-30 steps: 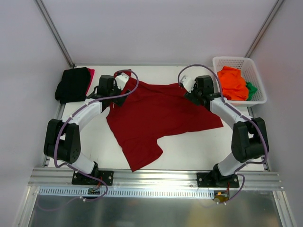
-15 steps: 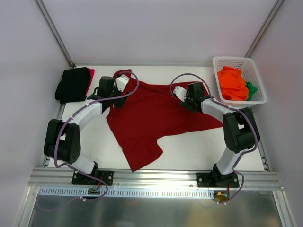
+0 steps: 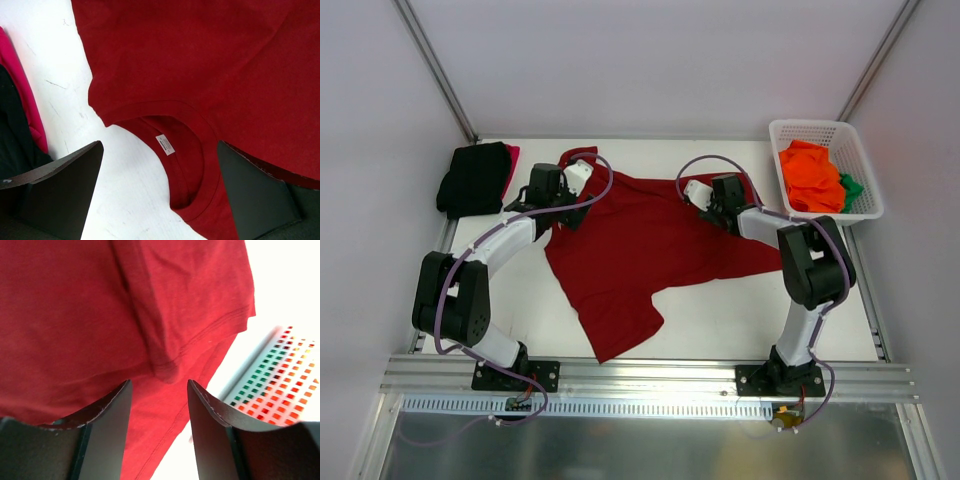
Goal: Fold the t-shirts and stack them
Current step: Flatten the tshirt out
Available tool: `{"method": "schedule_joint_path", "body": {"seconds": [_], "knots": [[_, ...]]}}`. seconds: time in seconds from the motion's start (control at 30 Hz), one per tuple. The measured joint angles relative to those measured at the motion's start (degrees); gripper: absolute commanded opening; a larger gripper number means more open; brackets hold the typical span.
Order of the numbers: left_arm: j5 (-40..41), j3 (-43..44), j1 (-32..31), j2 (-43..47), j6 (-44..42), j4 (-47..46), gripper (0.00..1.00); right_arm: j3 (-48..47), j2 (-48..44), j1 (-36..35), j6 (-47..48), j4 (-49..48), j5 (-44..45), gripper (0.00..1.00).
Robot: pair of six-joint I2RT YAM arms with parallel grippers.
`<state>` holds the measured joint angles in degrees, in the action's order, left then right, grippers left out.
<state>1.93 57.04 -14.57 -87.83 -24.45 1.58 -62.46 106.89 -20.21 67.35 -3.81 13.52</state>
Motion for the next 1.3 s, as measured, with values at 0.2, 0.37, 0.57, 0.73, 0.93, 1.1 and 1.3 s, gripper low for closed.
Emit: {"method": "schedule_joint_path", "body": {"seconds": [0.2,0.37,0.57,0.73,0.93,1.1,1.3], "knots": [[0.0,0.0,0.0,0.0,0.0,0.0,0.99,0.0,0.3,0.9,1.2,-2.9,1.4,0.48],[0.0,0.0,0.0,0.0,0.0,0.0,0.99,-0.2,1.7,1.2,3.1,-5.4,3.5,0.32],[0.0,0.0,0.0,0.0,0.0,0.0,0.99,-0.3,3.3,1.3,3.5,-5.7,3.9,0.34],[0.0,-0.1,0.0,0.0,0.0,0.0,0.99,-2.3,3.2,1.9,1.6,-2.1,2.6,0.44],[0.0,-0.1,0.0,0.0,0.1,0.0,0.99,-4.4,1.3,2.8,-0.5,1.0,1.1,0.55],[0.0,-0.1,0.0,0.0,0.1,0.0,0.99,-6.4,0.7,3.0,-2.0,4.6,-0.3,0.56],[0.0,-0.3,0.0,0.0,0.0,0.0,0.99,-9.3,0.7,3.0,-3.8,9.4,-2.9,0.56]]}}
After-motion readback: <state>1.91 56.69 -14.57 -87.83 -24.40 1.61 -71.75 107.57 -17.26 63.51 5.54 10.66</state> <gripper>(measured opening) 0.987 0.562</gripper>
